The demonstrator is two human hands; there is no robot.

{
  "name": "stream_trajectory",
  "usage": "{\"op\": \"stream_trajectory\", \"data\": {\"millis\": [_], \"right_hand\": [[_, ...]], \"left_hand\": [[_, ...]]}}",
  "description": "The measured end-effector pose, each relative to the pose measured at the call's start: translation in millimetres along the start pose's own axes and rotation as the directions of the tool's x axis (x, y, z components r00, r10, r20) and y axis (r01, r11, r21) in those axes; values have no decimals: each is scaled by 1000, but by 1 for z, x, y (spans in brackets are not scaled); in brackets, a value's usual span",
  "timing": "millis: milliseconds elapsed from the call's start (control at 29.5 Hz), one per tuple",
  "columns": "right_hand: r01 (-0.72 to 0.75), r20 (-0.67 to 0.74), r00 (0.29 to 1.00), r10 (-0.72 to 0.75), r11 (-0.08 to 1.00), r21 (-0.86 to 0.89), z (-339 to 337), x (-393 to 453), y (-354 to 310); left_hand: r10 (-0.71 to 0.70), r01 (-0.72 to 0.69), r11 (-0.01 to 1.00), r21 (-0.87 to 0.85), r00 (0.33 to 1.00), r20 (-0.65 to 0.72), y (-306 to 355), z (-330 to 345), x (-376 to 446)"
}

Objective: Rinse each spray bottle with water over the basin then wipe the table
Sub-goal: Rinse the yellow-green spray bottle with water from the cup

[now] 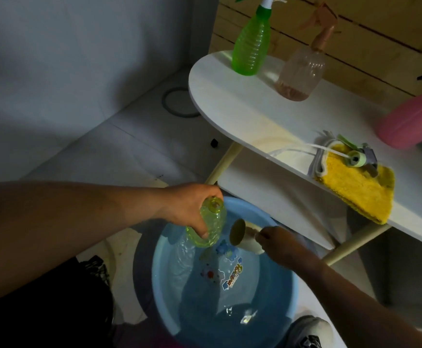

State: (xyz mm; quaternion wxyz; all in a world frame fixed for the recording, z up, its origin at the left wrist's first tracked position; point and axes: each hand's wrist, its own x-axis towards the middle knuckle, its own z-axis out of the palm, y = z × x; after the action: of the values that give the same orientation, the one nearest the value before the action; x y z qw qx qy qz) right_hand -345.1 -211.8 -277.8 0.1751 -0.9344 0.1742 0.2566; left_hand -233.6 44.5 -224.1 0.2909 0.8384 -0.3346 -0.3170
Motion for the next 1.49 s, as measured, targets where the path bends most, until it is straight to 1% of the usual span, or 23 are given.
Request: {"op": "stream_trajectory", "data": {"millis": [68, 271, 373, 441, 475, 508, 610, 678, 780, 847, 983, 1085, 1288, 1390, 1491], "right_hand": [[56, -21, 998, -58, 993, -103, 19, 6, 10], [92, 30, 996, -88, 971, -222, 55, 24, 20], [140, 70, 990, -125, 939, -315, 67, 28, 21], [174, 104, 984, -147, 926, -336, 78, 29, 19], [178, 109, 983, -151, 931, -318, 82, 28, 18], [167, 102, 984, -145, 950, -264, 85, 28, 16], [79, 59, 995, -81, 996, 33, 81, 29, 13], [-15, 47, 999, 5, 979, 205, 67, 28, 12], [-94, 25, 996, 91, 936, 338, 42, 16, 12], [-89, 5, 996, 94, 920, 383, 26, 5, 11], [-56, -36, 996, 78, 910, 411, -19, -25, 4], [-4, -100, 994, 51, 908, 419, -49, -49, -4], [102, -188, 982, -9, 867, 488, -90, -86, -15], [151, -217, 976, -32, 813, 562, -105, -102, -21], [211, -274, 960, -57, 791, 574, -113, -111, -27]], "left_hand": [[4, -4, 1000, -13, 1000, -18, 1, 0, -1], [-53, 53, 997, -61, 999, -5, -7, 5, -4], [-69, 69, 997, -25, 998, 10, -8, 8, -1], [-76, 75, 997, 24, 997, 10, -10, 9, 1], [-76, 76, 996, 43, 997, 2, -11, 10, 1], [-81, 80, 995, 54, 997, 0, -12, 10, 1], [-87, 86, 995, 52, 996, 18, -14, 10, 1], [-87, 86, 996, 34, 996, 22, -14, 9, 1], [-78, 78, 997, 18, 997, 11, -13, 7, -1], [-72, 72, 997, 32, 997, 8, -9, 5, -1], [-52, 52, 994, 91, 999, 0, -5, 1, -1], [-56, 58, 989, 136, 998, -14, -1, 0, -5], [-36, 53, 970, 239, 997, -74, 4, -1, -9], [-26, 40, 974, 223, 998, -62, 6, 0, -10], [-24, 32, 979, 203, 999, -38, 6, 1, -9]]}}
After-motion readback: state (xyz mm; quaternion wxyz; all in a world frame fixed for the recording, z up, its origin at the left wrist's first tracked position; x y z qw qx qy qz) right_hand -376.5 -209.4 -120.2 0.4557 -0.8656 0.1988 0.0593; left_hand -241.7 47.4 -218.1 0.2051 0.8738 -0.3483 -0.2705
